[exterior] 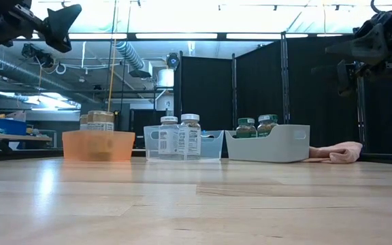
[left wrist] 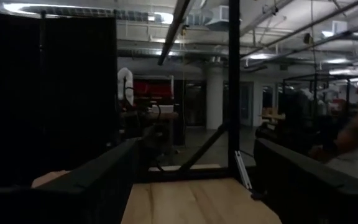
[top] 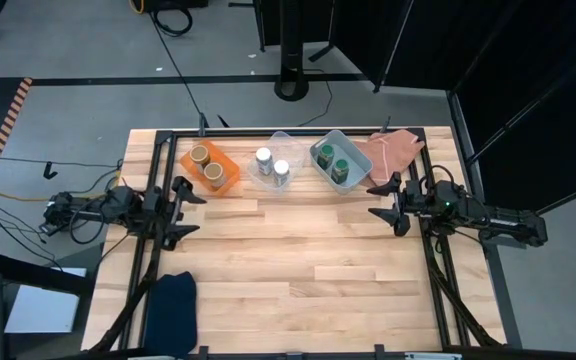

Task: Sort spices by type
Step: Return to Home Position

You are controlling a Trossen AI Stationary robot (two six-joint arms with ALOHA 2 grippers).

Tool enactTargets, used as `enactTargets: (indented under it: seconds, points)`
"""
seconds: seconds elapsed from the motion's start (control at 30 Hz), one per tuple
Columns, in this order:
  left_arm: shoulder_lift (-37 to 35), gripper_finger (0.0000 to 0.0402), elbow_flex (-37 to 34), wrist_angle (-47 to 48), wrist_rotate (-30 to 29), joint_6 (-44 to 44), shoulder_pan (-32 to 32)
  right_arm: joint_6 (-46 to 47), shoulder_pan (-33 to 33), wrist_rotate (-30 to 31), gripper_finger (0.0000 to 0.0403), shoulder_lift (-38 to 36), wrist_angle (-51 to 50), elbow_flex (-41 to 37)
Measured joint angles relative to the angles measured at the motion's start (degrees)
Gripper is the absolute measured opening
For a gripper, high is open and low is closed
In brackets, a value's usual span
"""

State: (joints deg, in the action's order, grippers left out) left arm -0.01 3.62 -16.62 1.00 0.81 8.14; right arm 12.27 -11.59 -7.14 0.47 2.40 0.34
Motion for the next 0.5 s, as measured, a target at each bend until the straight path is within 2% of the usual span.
enactTargets:
  seconds: [0.2, 0.5]
  points:
    - [0.0, 0.0333, 0.0, 0.38, 2.97, -5.14, 0.0, -2.32, 0.01, 0.01, 0.0307, 0.0, 0.02, 0.0]
    - [0.0, 0.0333, 0.0, 0.22, 3.5, -4.96, 0.0, -3.45, -0.01, -0.02, 0.0308, 0.0, 0.01, 0.0]
